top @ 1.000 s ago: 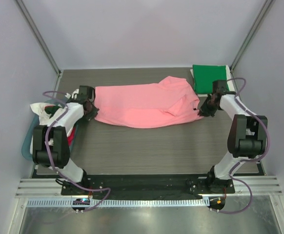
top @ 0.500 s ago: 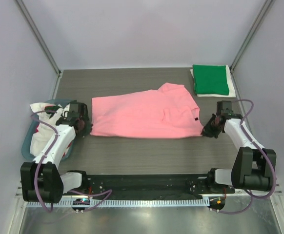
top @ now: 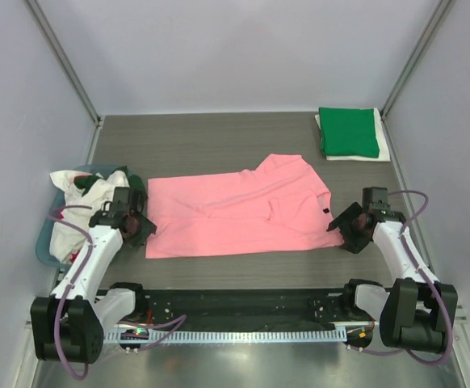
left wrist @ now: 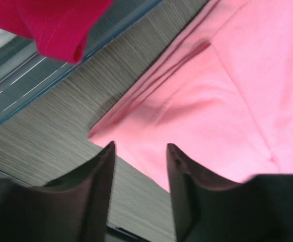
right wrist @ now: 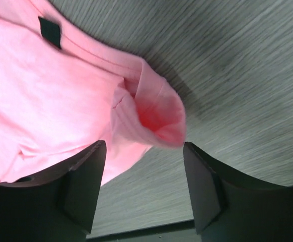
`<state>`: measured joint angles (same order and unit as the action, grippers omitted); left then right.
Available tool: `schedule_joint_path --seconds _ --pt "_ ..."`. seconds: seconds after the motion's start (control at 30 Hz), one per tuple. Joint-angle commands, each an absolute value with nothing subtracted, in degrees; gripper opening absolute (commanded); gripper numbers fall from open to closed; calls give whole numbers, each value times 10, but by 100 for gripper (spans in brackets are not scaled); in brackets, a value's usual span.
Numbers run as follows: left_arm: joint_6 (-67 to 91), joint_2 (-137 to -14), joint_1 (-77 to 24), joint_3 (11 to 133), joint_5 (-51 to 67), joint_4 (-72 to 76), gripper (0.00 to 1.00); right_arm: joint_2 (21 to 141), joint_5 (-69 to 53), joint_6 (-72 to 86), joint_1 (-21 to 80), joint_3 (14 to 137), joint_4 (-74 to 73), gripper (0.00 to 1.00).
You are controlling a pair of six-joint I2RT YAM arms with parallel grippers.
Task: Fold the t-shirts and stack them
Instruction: Fold the tshirt
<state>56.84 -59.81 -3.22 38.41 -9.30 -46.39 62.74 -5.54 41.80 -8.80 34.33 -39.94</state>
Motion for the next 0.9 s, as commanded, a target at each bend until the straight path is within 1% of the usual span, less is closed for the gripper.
schedule_joint_path --seconds 0.0,0.03,0.07,0.17,0.27,0.33,0.37,0.4,0.47,0.53,0.57,0.67,0.77,0.87 --pt "577 -561 -28 395 -82 -503 51 590 -77 441 -91 342 -408 70" --pt "574 -554 -28 403 -85 -510 58 583 -78 437 -91 347 -417 71" --pt "570 -548 -28 422 -95 -525 59 575 -76 435 -91 352 -421 72" --pt "547 -533 -28 469 -109 -540 61 540 -96 418 -87 394 -414 72" --pt "527 -542 -29 499 -105 -517 61 556 -134 410 -56 449 -371 72" --pt "519 -559 -32 511 -93 -501 61 619 -123 403 -11 513 -353 72" --pt "512 -587 -43 517 -91 -482 61 645 -115 389 45 539 -352 72" --pt "508 -603 -51 532 -90 -473 61 678 -109 382 74 589 -351 72" --pt "499 -665 -81 548 -91 -452 61 767 -115 374 120 629 -342 72" --pt "490 -712 -108 576 -87 -440 60 839 -134 371 133 667 -317 71" --pt "488 -754 -116 586 -86 -435 60 857 -155 368 141 672 -302 71" --pt "482 -808 -134 599 -76 -414 59 927 -172 359 142 678 -261 70" --pt "477 -865 -141 598 -66 -389 59 984 -163 336 142 680 -257 69" --pt "470 -907 -150 596 -67 -371 58 1005 -138 319 136 665 -253 68"
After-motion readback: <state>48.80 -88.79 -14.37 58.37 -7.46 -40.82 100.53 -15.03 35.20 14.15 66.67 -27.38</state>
